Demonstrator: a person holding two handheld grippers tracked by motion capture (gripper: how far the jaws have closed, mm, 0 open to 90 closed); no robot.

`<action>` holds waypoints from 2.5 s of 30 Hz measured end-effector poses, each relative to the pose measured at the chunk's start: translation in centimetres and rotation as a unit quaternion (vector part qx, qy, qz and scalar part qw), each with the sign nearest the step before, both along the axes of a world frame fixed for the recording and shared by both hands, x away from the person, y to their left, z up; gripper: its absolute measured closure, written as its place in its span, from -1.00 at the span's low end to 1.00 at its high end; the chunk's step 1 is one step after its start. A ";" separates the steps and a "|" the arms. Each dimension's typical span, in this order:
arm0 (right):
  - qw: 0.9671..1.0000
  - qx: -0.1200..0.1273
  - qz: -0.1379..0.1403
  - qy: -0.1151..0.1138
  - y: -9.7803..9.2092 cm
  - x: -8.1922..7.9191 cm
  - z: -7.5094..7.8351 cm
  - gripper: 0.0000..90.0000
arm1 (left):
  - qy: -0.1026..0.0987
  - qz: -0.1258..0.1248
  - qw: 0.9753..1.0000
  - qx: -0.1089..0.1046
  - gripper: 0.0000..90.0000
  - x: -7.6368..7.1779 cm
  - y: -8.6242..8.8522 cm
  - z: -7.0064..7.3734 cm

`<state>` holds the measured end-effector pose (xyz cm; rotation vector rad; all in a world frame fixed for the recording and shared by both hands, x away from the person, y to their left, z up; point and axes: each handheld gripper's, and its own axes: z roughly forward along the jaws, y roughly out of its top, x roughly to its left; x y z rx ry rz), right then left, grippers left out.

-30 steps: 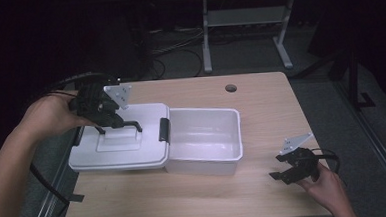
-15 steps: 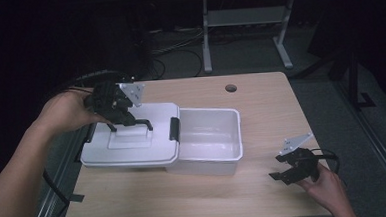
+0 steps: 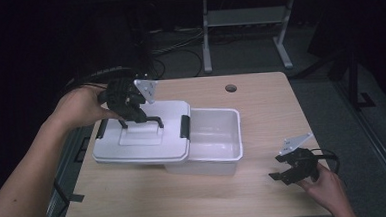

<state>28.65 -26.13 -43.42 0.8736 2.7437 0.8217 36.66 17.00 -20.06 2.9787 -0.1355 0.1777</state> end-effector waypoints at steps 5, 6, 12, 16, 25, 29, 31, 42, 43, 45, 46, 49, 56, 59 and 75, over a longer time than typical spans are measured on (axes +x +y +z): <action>1.000 0.000 0.000 0.001 0.0 0.0 0.0 -0.30 | 0.002 -0.010 1.000 0.000 0.89 0.3 -0.9 -0.2; 1.000 0.000 0.001 0.001 0.0 0.0 0.0 -0.30 | 0.002 -0.012 1.000 0.001 0.89 0.4 -1.1 -0.2; 1.000 0.001 0.000 0.001 0.0 0.0 0.0 -0.31 | 0.003 -0.015 1.000 0.000 0.89 0.6 -2.0 -0.3; 1.000 0.002 0.000 0.002 0.0 0.0 0.1 -0.31 | 0.004 -0.020 1.000 0.000 0.89 0.7 -2.6 -0.2; 1.000 0.003 0.000 0.001 -0.1 0.0 0.1 -0.31 | 0.004 -0.031 1.000 -0.003 0.89 1.0 -4.2 -0.3; 1.000 0.004 0.000 0.002 -0.1 0.0 0.2 -0.31 | 0.005 -0.034 0.999 -0.003 0.89 1.0 -4.9 -0.3; 1.000 0.005 -0.001 0.002 -0.1 -0.1 0.2 -0.31 | 0.004 -0.037 0.999 -0.002 0.89 1.1 -5.1 -0.4; 1.000 0.007 0.001 0.004 0.0 0.0 0.2 -0.31 | 0.004 -0.044 0.999 -0.004 0.89 1.3 -6.8 -0.5; 1.000 0.007 0.000 0.004 -0.1 0.0 0.2 -0.31 | 0.005 -0.043 0.999 -0.004 0.89 1.3 -7.0 -0.5; 1.000 0.007 0.001 0.003 -0.1 0.0 0.2 -0.31 | 0.004 -0.046 0.999 -0.005 0.89 1.4 -7.5 -0.6; 1.000 0.008 0.001 0.003 -0.1 0.0 0.3 -0.31 | 0.006 -0.047 0.999 -0.005 0.89 1.5 -7.7 -0.6; 1.000 0.007 0.002 0.002 -0.1 0.0 0.3 -0.31 | 0.006 -0.049 0.999 -0.009 0.89 1.6 -8.3 -0.8; 1.000 0.008 0.002 0.002 -0.1 0.0 0.3 -0.32 | 0.006 -0.054 0.998 -0.009 0.89 2.0 -9.9 -1.4; 1.000 0.009 0.004 0.001 -0.1 0.0 0.3 -0.31 | 0.010 -0.055 0.998 -0.010 0.89 2.0 -10.7 -1.8; 1.000 0.012 0.003 -0.001 -0.3 0.0 0.4 -0.31 | 0.017 -0.055 0.998 -0.009 0.89 2.4 -13.0 -3.3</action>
